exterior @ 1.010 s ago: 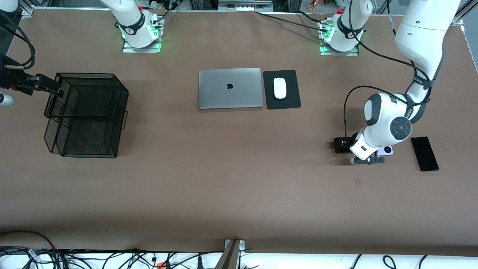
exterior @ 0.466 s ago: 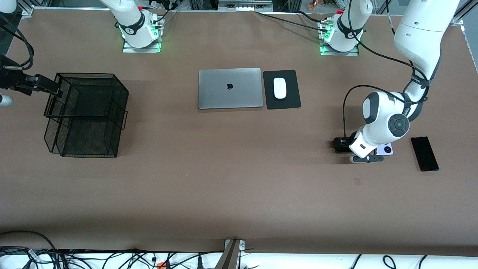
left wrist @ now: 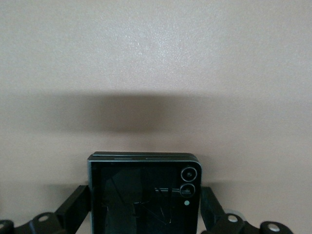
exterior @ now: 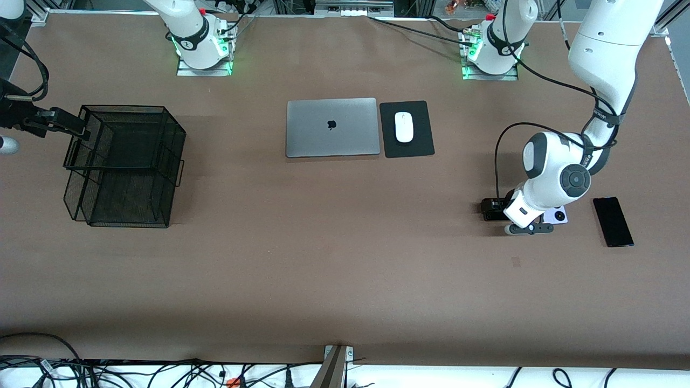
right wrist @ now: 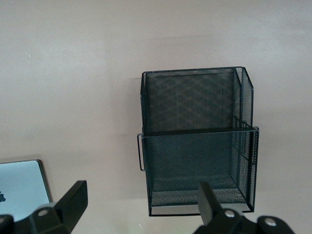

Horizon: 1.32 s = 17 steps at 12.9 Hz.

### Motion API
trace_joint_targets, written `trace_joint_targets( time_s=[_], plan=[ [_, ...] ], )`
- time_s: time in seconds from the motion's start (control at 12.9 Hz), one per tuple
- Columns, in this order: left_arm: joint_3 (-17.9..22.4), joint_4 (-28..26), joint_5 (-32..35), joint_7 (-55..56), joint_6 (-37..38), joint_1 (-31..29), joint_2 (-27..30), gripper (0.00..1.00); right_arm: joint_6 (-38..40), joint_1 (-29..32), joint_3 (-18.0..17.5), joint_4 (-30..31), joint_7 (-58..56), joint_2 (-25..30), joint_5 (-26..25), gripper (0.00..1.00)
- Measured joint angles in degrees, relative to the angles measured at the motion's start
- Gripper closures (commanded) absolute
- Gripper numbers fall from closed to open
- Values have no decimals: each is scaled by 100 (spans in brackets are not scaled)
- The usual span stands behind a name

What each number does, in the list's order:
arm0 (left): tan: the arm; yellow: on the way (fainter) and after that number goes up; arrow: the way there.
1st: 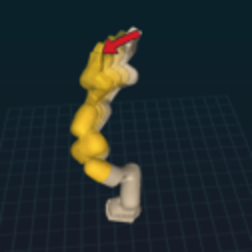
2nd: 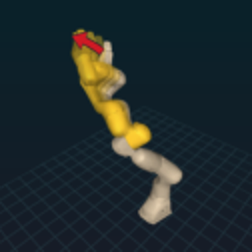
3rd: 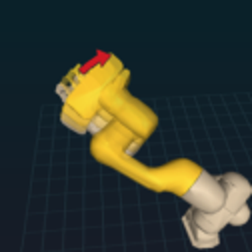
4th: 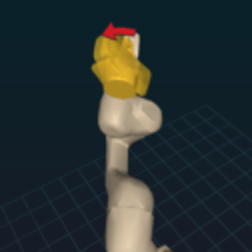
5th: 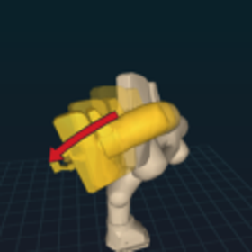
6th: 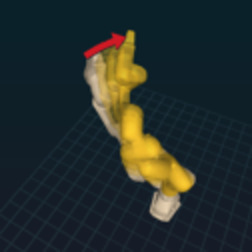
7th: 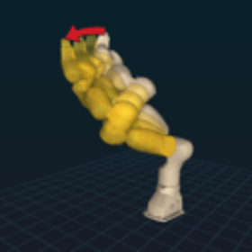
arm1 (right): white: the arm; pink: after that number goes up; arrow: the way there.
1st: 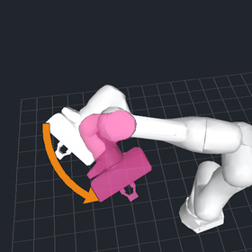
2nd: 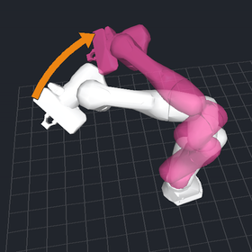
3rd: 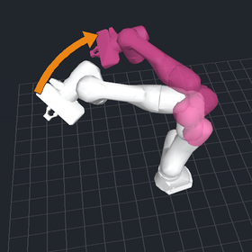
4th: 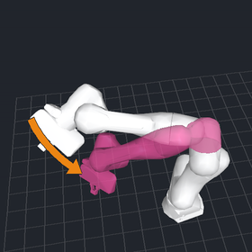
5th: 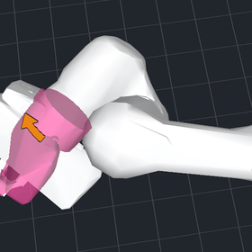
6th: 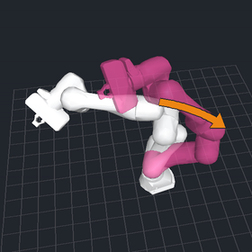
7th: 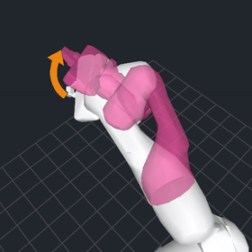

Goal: Place phones with both arms
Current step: 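Carry the flip phone with the left gripper toward the laptop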

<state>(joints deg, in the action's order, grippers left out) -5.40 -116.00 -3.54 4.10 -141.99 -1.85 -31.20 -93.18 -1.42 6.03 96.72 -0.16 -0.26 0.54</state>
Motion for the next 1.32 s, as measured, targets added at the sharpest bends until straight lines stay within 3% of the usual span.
trace_joint_targets(
  time_s=[0.85, 0.93, 1.09, 1.17, 1.24, 1.32],
  plan=[
    [0, -48, 0, 11, -251, 8, -90, 0, 6, 0, 3, 0, 0, 0, 0, 0],
    [0, -48, 0, 11, -260, 9, -91, 14, 7, 0, 3, 0, 0, 0, 0, 0],
    [7, -47, 4, 17, -260, 8, -79, 62, 8, 0, 3, 0, 0, 0, 0, 0],
    [7, -48, 4, 17, -268, 9, -83, 79, 8, 0, 4, 0, 0, -1, 0, 0],
    [7, -48, 4, 18, -268, 9, -83, 90, 8, 0, 4, 0, 0, 0, 0, 0],
    [7, -48, 4, 18, -268, 9, -83, 92, 9, 0, 4, 0, 0, -1, 0, 0]
  ],
)
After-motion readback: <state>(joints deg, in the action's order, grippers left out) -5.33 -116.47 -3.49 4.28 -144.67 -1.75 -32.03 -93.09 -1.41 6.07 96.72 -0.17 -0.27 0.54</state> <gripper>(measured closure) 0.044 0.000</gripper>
